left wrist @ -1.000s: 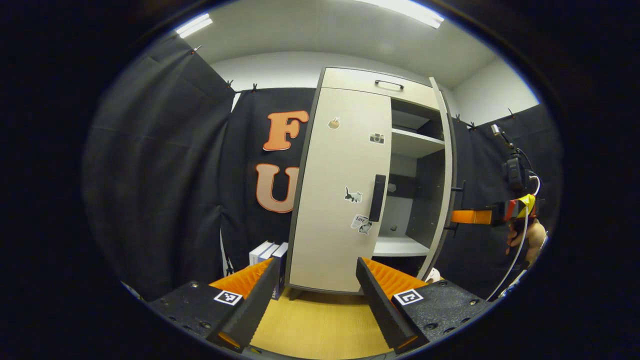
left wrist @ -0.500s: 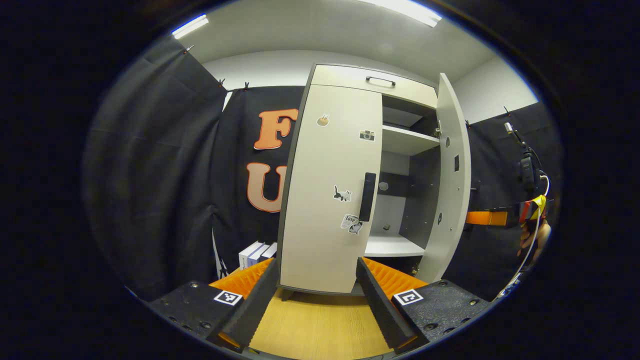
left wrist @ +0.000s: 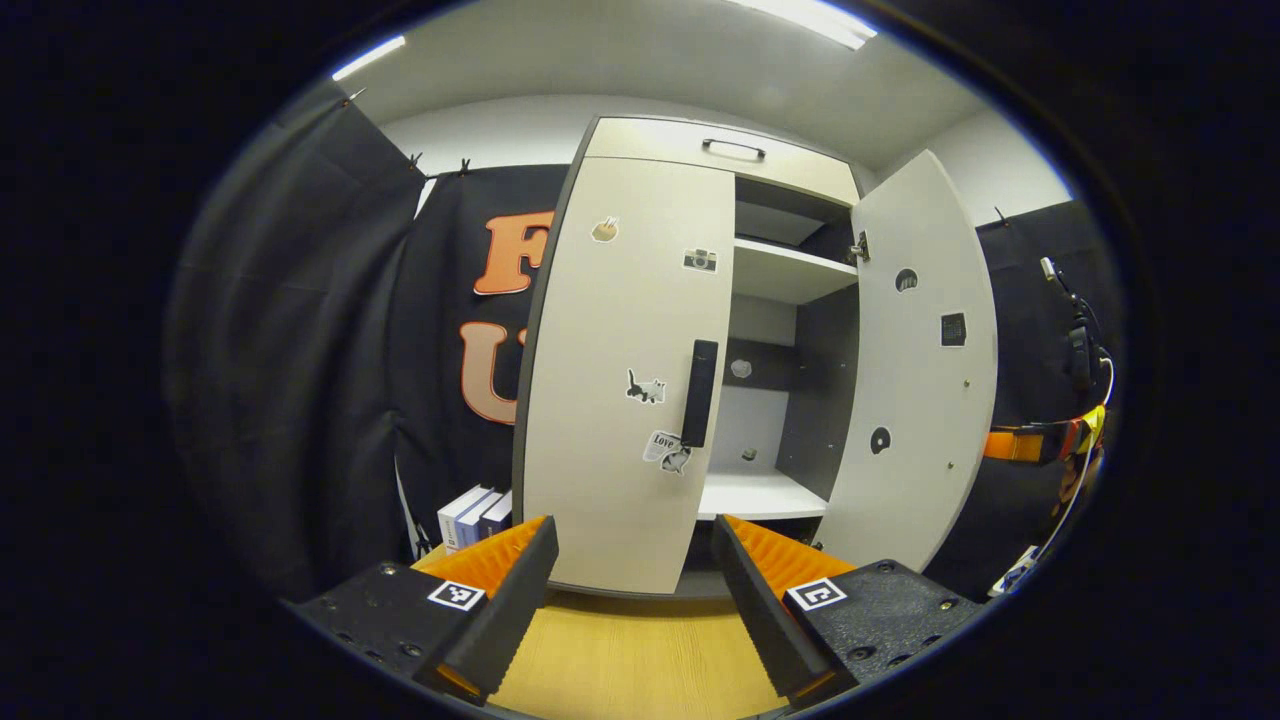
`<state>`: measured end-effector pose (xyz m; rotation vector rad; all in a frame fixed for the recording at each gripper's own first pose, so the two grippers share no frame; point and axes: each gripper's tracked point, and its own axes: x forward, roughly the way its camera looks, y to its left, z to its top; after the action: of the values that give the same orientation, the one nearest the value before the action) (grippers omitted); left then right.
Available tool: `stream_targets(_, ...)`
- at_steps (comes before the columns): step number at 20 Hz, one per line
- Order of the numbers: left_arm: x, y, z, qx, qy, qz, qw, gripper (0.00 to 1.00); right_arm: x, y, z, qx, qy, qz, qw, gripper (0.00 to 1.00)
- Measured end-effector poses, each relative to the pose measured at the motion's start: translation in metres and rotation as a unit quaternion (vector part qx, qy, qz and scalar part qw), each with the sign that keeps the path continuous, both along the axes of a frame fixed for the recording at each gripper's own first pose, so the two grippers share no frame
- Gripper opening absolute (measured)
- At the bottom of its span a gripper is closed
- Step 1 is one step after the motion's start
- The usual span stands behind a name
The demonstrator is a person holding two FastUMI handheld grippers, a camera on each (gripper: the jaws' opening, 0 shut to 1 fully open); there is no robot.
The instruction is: Open the right door of the double-door shoe cabinet with the right hand, and open the left door with the left hand.
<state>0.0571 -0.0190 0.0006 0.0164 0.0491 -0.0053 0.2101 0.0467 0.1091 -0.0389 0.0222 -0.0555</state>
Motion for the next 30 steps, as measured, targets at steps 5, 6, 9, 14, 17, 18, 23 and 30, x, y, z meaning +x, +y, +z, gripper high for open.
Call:
stream_targets(5, 0.017, -0.02, 0.003, 0.002, 0.0, -0.008, 1.0, 0.94, -0.006, -0.005, -0.003, 0.025, 0.004, 0.024, 0.999, 0.08)
stream_targets(6, 0.02, -0.023, 0.002, -0.001, 0.002, -0.01, 1.0, 0.94, -0.008, -0.005, -0.003, 0.029, 0.006, 0.027, 0.999, 0.09)
stream_targets(9, 0.03, -0.031, 0.002, -0.005, 0.006, -0.011, 1.0, 0.94, -0.013, -0.004, -0.006, 0.043, 0.011, 0.034, 0.998, 0.09)
stream_targets(14, 0.051, -0.04, 0.01, 0.003, 0.0, -0.011, 1.0, 0.94, -0.028, -0.026, -0.004, 0.023, -0.003, -0.008, 1.0, 0.09)
stream_targets(17, 0.071, -0.048, 0.012, -0.002, 0.001, -0.015, 1.0, 0.94, -0.038, -0.034, 0.0, 0.015, -0.014, -0.016, 1.0, 0.1)
stream_targets(18, 0.078, -0.051, 0.013, -0.003, 0.001, -0.016, 1.0, 0.94, -0.041, -0.036, 0.001, 0.013, -0.016, -0.019, 1.0, 0.1)
stream_targets(23, 0.121, -0.068, 0.033, 0.013, -0.017, -0.02, 1.0, 0.92, -0.043, -0.048, -0.002, 0.018, -0.011, -0.028, 0.999, 0.3)
stream_targets(30, 0.187, -0.064, 0.031, 0.035, -0.013, -0.008, 0.999, 0.94, -0.046, -0.062, 0.003, 0.017, -0.015, -0.039, 0.999, 0.72)
